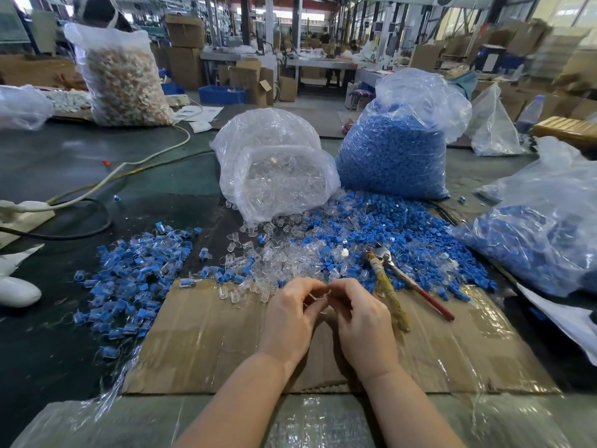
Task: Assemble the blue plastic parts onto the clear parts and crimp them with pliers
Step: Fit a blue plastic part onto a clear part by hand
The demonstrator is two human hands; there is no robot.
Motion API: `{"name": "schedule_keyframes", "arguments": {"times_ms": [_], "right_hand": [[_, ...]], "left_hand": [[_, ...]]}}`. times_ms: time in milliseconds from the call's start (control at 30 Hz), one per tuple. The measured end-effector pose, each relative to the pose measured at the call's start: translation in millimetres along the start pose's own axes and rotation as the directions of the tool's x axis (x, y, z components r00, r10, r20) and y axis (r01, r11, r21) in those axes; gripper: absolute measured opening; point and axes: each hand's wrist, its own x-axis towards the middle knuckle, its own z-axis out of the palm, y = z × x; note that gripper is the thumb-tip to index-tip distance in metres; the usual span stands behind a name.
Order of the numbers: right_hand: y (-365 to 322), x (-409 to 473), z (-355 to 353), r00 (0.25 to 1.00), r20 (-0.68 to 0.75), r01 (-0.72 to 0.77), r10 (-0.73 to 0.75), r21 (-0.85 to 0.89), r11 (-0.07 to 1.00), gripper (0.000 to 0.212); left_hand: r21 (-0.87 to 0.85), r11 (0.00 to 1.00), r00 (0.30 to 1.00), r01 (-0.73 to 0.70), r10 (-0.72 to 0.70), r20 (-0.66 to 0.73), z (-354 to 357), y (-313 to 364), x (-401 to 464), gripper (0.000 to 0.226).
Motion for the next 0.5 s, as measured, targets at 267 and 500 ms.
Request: {"name": "schedule_keyframes", "arguments": {"times_ms": [267,500], "right_hand": [[-0.2,9.2,-1.1,0.993,-0.115,-0.069,0.040,-0.256,0.964,0.009],[7.0,45.5,-9.6,0.960,-0.016,-0.230,0.280,-0.614,0.755,0.023]], "left_hand": [[-0.037,0.999,0.998,-0.015,0.013,-0.063,-1.6,0.9,-2.3,0.017],[0.019,1.000,0.998,-0.001,0.002,-0.061,-1.2,-0.5,-3.3,0.014]]}}
